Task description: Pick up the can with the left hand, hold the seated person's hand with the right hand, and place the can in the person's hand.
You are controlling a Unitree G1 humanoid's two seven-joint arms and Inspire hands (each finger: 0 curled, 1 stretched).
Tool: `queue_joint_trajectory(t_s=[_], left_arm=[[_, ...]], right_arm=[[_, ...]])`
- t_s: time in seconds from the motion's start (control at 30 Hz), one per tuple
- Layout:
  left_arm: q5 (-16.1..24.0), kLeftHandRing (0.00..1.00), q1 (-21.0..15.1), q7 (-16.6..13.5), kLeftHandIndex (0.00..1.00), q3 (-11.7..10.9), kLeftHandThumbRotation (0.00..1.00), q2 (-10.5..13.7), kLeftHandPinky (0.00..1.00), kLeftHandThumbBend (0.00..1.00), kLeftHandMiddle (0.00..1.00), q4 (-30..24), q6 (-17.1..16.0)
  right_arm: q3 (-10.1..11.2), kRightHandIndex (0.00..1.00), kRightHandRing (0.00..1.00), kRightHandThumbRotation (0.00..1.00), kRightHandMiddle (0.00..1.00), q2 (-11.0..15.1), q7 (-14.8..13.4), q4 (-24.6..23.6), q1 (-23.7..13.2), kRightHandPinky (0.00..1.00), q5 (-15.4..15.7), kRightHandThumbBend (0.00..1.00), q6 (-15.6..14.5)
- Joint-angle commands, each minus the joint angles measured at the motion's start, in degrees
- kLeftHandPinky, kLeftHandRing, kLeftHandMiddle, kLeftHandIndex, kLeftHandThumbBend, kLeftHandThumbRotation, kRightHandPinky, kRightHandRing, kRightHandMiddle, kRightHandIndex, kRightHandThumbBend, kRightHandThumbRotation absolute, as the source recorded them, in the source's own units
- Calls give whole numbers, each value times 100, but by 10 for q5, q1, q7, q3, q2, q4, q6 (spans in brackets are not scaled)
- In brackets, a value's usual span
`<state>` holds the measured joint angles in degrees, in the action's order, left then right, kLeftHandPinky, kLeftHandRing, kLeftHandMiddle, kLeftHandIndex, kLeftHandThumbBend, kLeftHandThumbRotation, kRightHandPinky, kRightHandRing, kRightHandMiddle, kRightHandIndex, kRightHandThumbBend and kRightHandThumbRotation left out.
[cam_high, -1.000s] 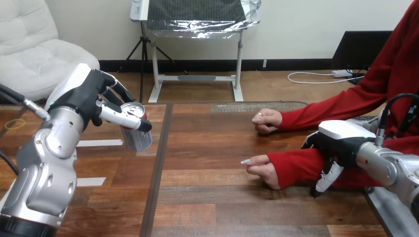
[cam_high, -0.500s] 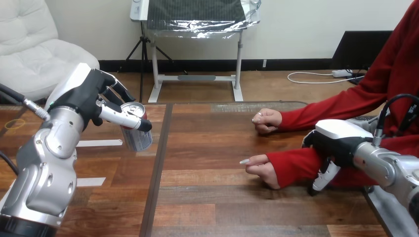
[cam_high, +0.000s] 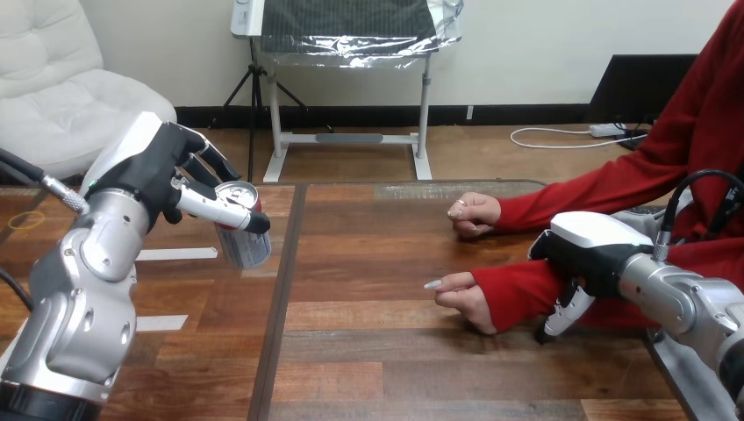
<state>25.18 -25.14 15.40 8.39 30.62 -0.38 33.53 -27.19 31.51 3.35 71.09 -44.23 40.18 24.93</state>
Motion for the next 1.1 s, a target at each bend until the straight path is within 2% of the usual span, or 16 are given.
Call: queue_joint_trajectory(t_s=[0.0,0.53,0.83,1.07], left_arm=[[5,32,-26,-5,42,-16,0,9,23,78,39,-33,-12],[4,32,-25,-4,42,-17,0,9,23,77,39,-35,-12],[6,32,-21,-7,42,-15,0,9,24,78,39,-37,-16],[5,32,-22,-6,42,-16,0,8,24,78,39,-37,-13]], right_arm=[[12,47,40,2,46,-5,-23,2,-19,34,-15,75,8],[12,45,40,9,46,-8,-23,-2,-18,35,-23,66,8],[14,41,37,11,42,-7,-44,-4,-13,34,-30,66,24],[14,38,35,13,40,-8,-52,-1,-14,32,-33,65,21]])
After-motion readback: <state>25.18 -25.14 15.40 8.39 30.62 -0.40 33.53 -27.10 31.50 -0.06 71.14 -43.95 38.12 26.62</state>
